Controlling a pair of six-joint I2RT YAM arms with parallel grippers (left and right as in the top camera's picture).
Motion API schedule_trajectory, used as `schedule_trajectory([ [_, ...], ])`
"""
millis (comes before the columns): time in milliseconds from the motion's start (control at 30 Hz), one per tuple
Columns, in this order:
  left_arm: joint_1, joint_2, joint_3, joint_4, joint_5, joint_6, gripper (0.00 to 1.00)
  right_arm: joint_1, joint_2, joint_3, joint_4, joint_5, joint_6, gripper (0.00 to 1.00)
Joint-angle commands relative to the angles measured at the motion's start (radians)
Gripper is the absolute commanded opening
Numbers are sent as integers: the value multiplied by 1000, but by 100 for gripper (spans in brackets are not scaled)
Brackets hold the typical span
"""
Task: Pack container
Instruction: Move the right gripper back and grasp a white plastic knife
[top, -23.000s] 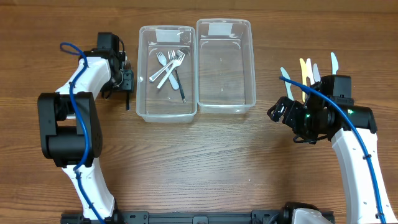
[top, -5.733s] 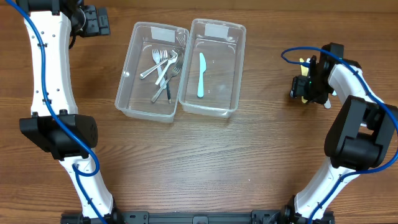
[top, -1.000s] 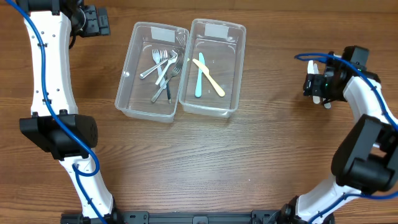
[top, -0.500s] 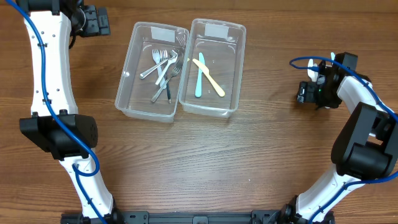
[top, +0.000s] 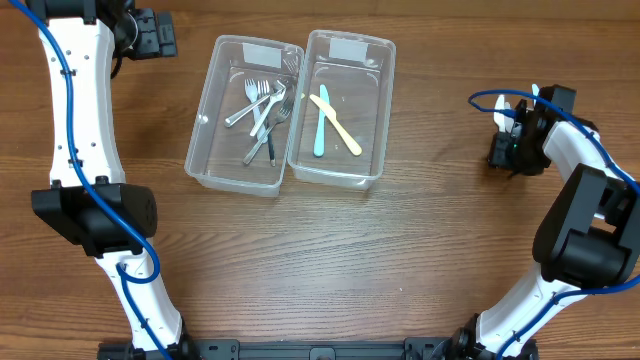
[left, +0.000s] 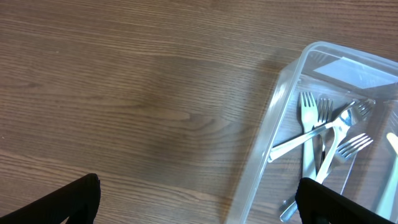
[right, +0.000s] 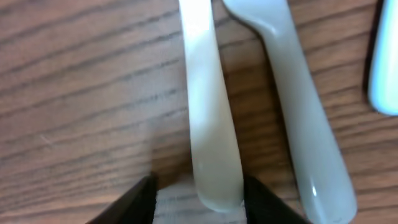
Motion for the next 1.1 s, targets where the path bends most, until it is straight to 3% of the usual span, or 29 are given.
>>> schedule_trajectory([
  [0,8,0,8,3,-6,-22,100,-4,46,-13,-52,-16,60,38],
  [133,8,0,8,3,-6,-22,100,-4,46,-7,-79,-15,80,31],
  [267,8,0,8,3,-6,-22,100,-4,46,-2,-68,-1,79,31],
  [367,8,0,8,3,-6,-22,100,-4,46,22,-60,37,78,56],
  [633,8,0,8,3,-6,-22,100,-4,46,64,-40,45,-38,68],
  [733,8,0,8,3,-6,-22,100,-4,47,64,-33,45,-47,66],
  [800,8,0,8,3,-6,-22,100,-4,47,64,-28,45,-56,59],
  [1067,8,0,8,3,-6,-22,100,-4,47,64,17,-8,-52,52],
])
